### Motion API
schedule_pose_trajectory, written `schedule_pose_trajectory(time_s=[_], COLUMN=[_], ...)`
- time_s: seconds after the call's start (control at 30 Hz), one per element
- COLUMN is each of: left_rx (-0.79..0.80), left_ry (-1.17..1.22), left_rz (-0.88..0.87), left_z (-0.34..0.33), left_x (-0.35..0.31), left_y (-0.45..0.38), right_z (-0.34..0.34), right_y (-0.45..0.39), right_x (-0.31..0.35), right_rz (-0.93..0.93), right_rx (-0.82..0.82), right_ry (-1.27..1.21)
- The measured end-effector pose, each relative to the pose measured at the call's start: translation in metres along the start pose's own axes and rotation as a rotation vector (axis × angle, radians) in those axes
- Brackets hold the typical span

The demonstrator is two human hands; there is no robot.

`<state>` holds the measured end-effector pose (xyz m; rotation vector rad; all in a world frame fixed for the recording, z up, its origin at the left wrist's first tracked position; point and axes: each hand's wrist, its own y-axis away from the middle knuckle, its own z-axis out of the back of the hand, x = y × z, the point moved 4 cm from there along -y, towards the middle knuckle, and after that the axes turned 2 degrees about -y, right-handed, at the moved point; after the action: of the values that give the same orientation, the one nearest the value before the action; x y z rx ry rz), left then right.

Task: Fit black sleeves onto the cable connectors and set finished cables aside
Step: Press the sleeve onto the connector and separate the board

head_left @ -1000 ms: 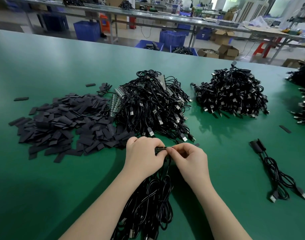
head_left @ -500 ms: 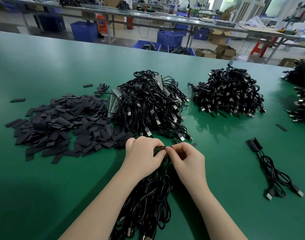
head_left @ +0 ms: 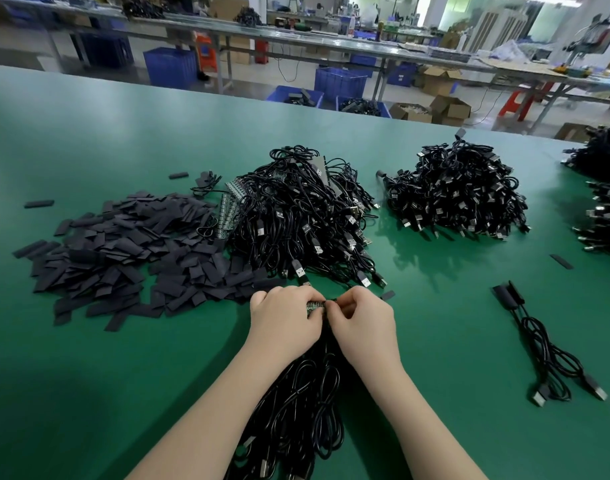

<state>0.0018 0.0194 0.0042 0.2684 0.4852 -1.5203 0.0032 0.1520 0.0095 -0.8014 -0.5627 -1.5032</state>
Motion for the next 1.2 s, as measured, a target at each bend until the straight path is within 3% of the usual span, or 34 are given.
schedule_pose_trajectory(time_s=[0.13,0.4,0.67,0.87,1.2], left_rx=[-0.039,-0.149,-0.067,-0.006,0.012], left_ry=[-0.024,0.057,0.51,0.67,0.721], left_rz=[0.044,-0.108,-0.115,-0.091,-0.045], left_z=[0.002,0.013,0.024,0.022,0.018], left_x=[0.002,-0.004,-0.009,-0.009,-0.01], left_y=[0.0,0.004,0.007,0.006,0.007], right_z=[-0.001,0.014,0.019,0.026,0.026], right_y=[0.007,0.006,0.006,0.006,0.007], right_x=[-0.001,-0.015,-0.012,-0.009,-0.01], right_rz=[0.043,-0.027,-0.017,0.023,0.005], right_rx=[-0.06,-0.028,0.068,0.128,0.046], right_ry=[0.036,-0.381,-0.629,-0.661,-0.686])
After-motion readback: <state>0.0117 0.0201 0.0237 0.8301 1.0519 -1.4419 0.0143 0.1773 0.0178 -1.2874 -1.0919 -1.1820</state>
